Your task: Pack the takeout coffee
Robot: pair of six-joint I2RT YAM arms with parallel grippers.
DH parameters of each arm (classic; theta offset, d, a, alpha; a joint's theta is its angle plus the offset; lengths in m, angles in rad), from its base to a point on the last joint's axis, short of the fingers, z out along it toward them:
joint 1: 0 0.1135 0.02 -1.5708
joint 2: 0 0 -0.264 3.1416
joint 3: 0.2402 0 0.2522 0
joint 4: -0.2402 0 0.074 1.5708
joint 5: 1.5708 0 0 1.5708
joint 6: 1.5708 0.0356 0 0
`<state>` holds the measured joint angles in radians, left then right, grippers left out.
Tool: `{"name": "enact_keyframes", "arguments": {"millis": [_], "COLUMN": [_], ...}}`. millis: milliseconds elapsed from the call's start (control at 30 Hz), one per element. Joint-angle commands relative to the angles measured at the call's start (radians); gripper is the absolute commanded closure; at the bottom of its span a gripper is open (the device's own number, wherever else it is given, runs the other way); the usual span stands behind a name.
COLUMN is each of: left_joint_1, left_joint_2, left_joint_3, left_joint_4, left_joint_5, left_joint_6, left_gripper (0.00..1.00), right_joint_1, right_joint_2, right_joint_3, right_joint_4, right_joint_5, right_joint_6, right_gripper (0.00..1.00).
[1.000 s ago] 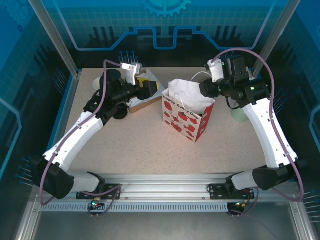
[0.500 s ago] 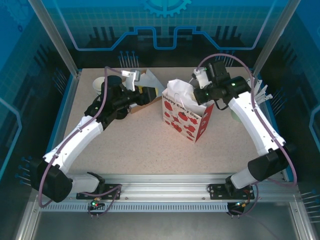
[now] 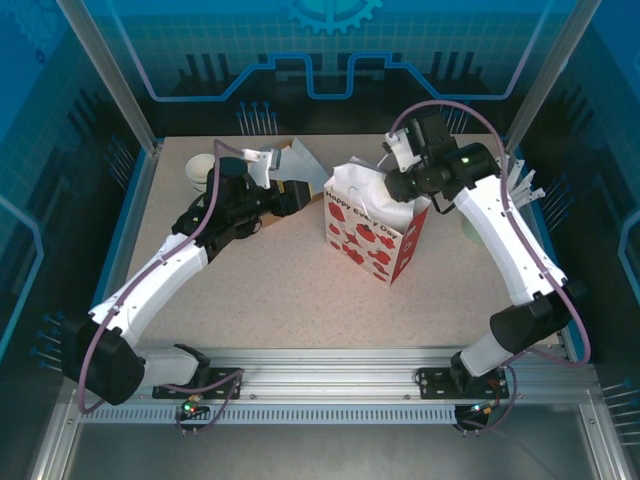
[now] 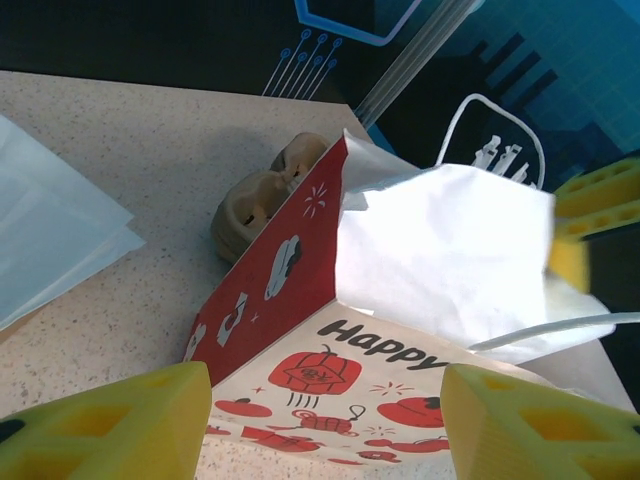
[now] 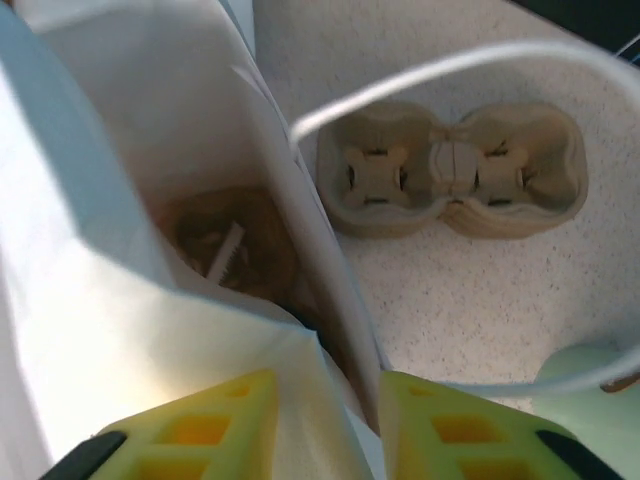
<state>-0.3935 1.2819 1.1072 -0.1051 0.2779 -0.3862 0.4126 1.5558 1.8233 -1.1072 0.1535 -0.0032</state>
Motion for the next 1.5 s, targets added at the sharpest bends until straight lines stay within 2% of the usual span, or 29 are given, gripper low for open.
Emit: {"name": "enact_keyframes", "arguments": {"millis": [0, 167, 267, 333, 400, 633, 733, 900, 1467], "left_joint_1": [0.003, 0.002, 0.002, 0.002, 0.003, 0.003, 0.002, 0.003, 0.002], "left_joint_2": [-0.012, -0.019, -0.025, -0.03, -0.033, -0.034, -0.032, -0.024, -0.006], "left_joint_3": [-0.013, -0.024, -0.03, -0.03, -0.032, -0.032, -0.038, -0.044, -0.068], "left_joint_4": [-0.016, -0.019, -0.019, -0.018, -0.021, -0.026, -0.024, -0.021, -0.007], "left_joint_5": [-0.03, -0.044, -0.049, -0.048, -0.049, -0.049, -0.051, -0.049, -0.045], "left_joint_6": [0.033, 0.039, 0.038, 0.038, 0.039, 0.037, 0.038, 0.035, 0.03], "left_gripper": [0.36, 0.36, 0.36, 0.36, 0.36, 0.36, 0.36, 0.36, 0.36], "right_joint_1": [0.008, 0.017, 0.027, 0.034, 0.042, 0.058, 0.06, 0.06, 0.056], "right_joint_2": [-0.036, -0.048, -0.026, 0.003, 0.035, 0.129, 0.17, 0.222, 0.267], "right_joint_3": [0.03, 0.015, 0.02, 0.028, 0.036, 0.073, 0.091, 0.087, 0.014], "right_joint_4": [-0.016, 0.016, 0.024, 0.015, 0.006, -0.03, -0.055, -0.081, -0.066], "right_joint_5": [-0.065, -0.148, -0.228, -0.238, -0.238, -0.1, -0.025, 0.037, -0.059], "right_joint_6": [0.003, 0.0, 0.0, -0.005, -0.012, -0.038, -0.049, -0.058, -0.083], "right_gripper": [0.59, 0.47, 0.44, 0.43, 0.46, 0.78, 0.84, 0.85, 0.78]}}
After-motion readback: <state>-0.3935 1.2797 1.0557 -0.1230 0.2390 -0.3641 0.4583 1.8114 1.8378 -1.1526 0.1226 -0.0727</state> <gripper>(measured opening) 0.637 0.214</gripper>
